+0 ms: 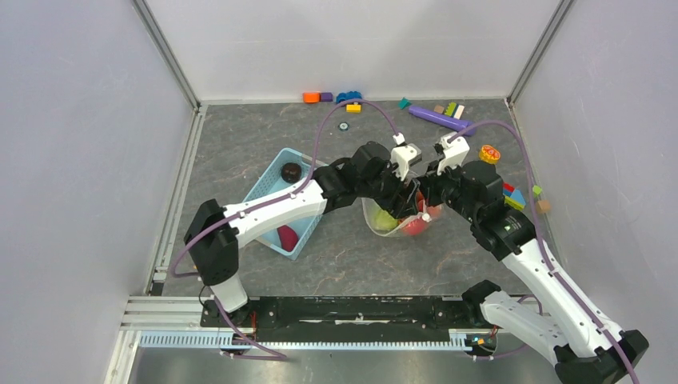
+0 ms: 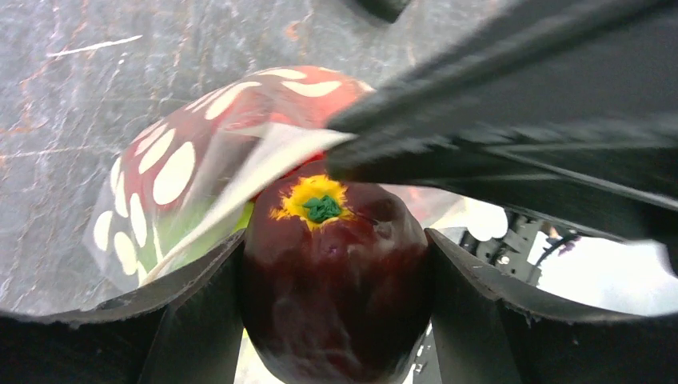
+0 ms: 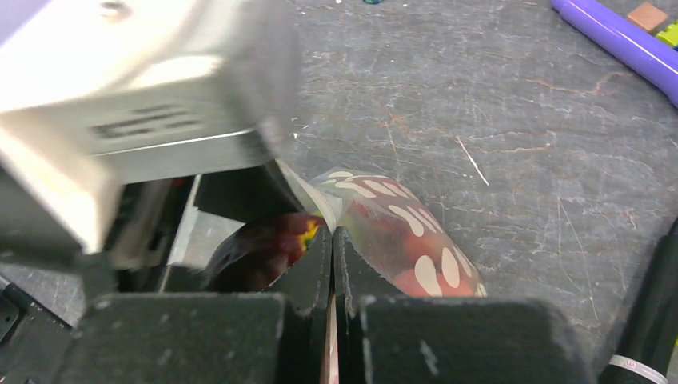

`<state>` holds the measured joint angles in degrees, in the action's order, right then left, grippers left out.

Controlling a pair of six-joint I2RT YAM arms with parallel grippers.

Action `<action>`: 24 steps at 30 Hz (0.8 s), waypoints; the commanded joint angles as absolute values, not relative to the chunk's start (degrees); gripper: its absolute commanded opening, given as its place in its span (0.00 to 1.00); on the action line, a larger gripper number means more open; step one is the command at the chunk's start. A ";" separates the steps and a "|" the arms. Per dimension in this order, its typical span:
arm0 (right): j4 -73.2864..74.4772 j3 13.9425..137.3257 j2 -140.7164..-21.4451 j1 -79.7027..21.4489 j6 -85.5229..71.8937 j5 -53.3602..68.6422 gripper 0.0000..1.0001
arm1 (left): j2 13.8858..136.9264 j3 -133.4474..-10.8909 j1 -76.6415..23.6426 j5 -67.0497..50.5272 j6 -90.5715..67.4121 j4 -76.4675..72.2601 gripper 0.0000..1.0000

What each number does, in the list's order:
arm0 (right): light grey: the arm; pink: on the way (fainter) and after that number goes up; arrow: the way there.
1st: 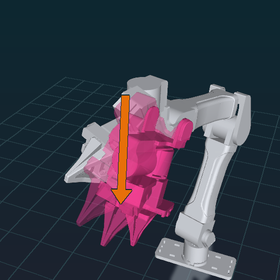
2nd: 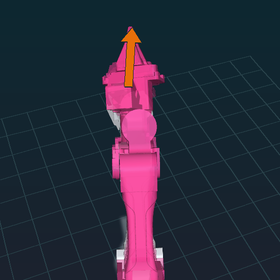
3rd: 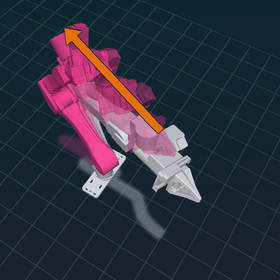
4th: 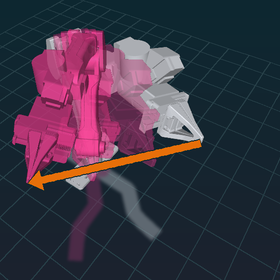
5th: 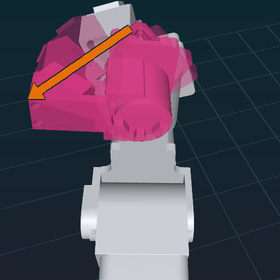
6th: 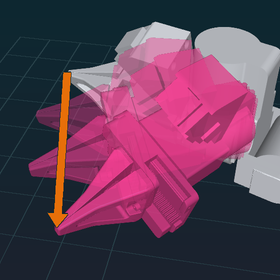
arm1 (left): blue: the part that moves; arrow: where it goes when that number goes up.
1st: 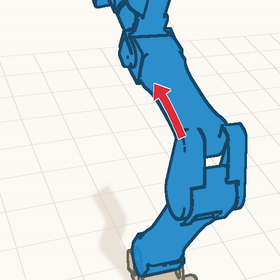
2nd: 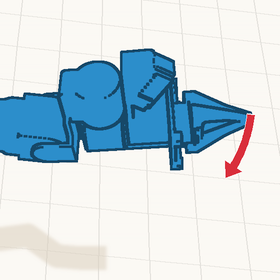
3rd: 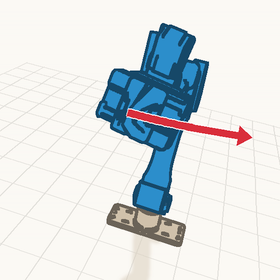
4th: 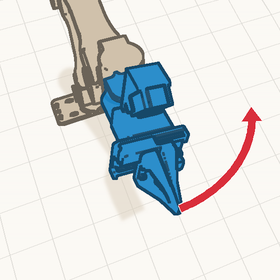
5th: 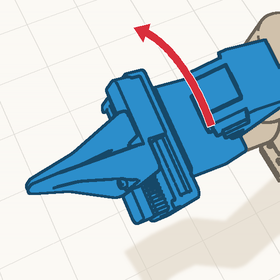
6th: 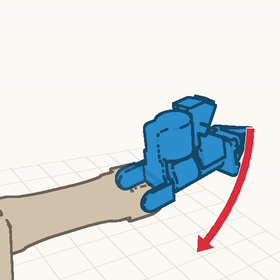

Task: Place the food in the zip-top bag and seal the zipper
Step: Place the fake fruit in the zipper food storage bag.

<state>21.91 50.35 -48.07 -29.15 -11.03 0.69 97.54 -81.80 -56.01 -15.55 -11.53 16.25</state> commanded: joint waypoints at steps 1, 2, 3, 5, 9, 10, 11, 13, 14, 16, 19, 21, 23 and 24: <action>18.37 51.02 -46.10 -29.22 -9.68 5.76 0.00 | 99.46 -84.86 -56.12 -8.66 -9.73 18.22 0.30; 18.29 51.02 -45.81 -29.26 -9.68 6.11 0.00 | 99.69 -84.82 -56.15 -8.05 -10.04 18.19 0.31; 18.37 51.06 -45.60 -29.27 -9.74 6.41 0.00 | 100.04 -84.78 -56.10 -7.57 -10.26 18.19 0.33; 18.52 51.02 -45.06 -29.24 -9.97 6.56 0.00 | 100.66 -84.71 -56.15 -6.76 -10.71 18.21 0.40; 19.11 50.62 -44.04 -29.25 -10.37 5.10 0.00 | 101.77 -84.99 -56.16 -6.50 -11.59 18.62 0.59; 19.28 50.49 -43.89 -29.26 -10.54 4.84 0.00 | 101.76 -84.99 -56.15 -6.68 -11.68 18.72 0.69; 19.33 50.37 -43.78 -29.24 -10.52 4.47 0.00 | 101.62 -84.95 -56.15 -6.70 -11.78 18.76 0.74; 19.44 50.14 -43.71 -29.26 -10.68 3.77 0.00 | 101.12 -84.70 -56.15 -7.10 -11.76 18.81 0.82; 19.50 50.03 -43.77 -29.25 -10.72 3.14 0.00 | 100.80 -84.60 -56.16 -7.20 -11.78 18.81 0.89; 19.88 49.77 -43.83 -29.26 -10.88 1.67 0.00 | 100.24 -84.48 -56.12 -7.33 -11.77 18.90 1.00; 20.37 48.81 -43.78 -29.25 -11.52 -2.46 0.00 | 99.04 -84.38 -56.09 -8.26 -11.95 19.39 1.00; 20.52 48.03 -43.71 -29.23 -12.10 -5.02 0.00 | 97.98 -84.41 -56.16 -8.86 -12.36 19.69 1.00; 20.89 47.51 -43.83 -29.27 -12.37 -6.98 0.00 | 96.66 -84.20 -56.16 -9.30 -12.61 19.77 1.00; 21.08 47.31 -43.89 -29.23 -12.51 -8.39 0.00 | 95.91 -84.20 -56.16 -9.32 -12.73 19.85 1.00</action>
